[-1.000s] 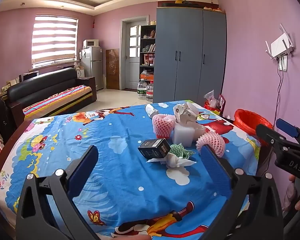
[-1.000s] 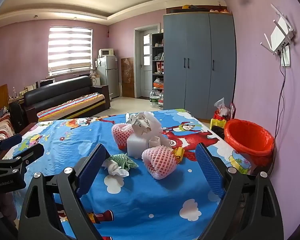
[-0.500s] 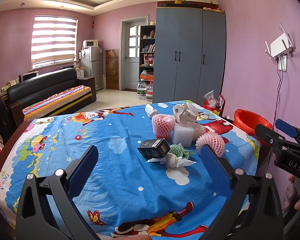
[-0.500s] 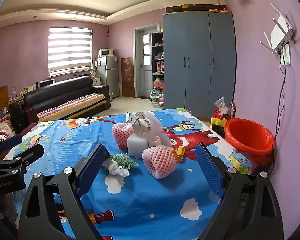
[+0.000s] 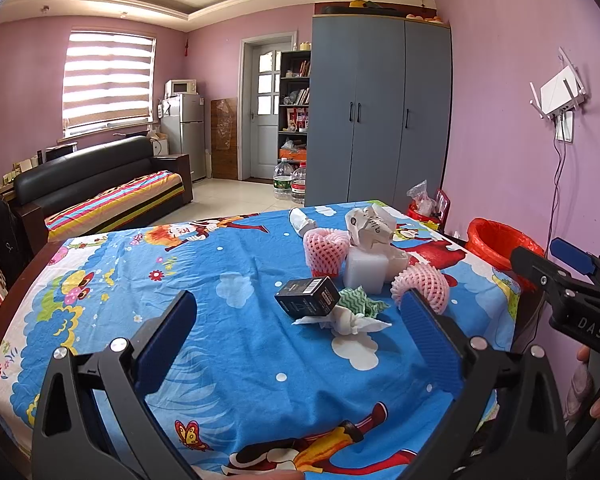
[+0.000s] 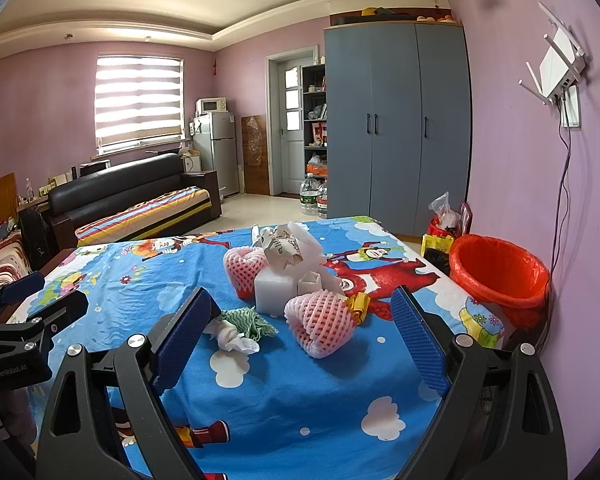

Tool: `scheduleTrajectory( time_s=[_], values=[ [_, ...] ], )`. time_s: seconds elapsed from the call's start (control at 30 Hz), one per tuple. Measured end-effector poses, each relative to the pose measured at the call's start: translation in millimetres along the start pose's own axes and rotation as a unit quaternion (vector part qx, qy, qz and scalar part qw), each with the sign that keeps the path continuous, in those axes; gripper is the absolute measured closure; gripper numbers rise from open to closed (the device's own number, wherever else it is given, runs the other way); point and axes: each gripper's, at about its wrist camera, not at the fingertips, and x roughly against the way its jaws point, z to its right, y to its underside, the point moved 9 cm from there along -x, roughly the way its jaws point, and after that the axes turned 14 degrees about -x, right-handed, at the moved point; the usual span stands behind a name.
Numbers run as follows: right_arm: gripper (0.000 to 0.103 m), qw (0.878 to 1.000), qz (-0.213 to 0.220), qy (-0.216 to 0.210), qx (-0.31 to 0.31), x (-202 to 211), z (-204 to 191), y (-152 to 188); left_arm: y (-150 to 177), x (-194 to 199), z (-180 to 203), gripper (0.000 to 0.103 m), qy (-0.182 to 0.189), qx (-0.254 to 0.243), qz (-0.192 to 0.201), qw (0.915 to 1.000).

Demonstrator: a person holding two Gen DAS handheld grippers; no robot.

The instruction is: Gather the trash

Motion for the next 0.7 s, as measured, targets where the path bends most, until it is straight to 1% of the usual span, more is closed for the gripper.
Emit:
scheduleTrajectory(
  time_s=[0.5, 0.57, 0.7],
  values=[
    [0.017, 1.0, -0.001, -0.001, -0.003, -1.3, 3.8, -2.7, 0.0, 0.0, 0.0, 0.004, 0.0, 0.0, 0.0, 1.0],
    [0.017, 1.0, -0.001, -0.001, -0.003, -0.7, 2.6, 2.1, -0.1, 0.1, 0.0, 0.004, 0.0, 0.0, 0.0, 1.0],
    [0.017, 1.0, -0.001, -0.001, -0.003, -0.9, 3.0, 1.6, -0.1, 0.0, 0.0, 0.004, 0.0, 0.0, 0.001, 1.0]
  ],
)
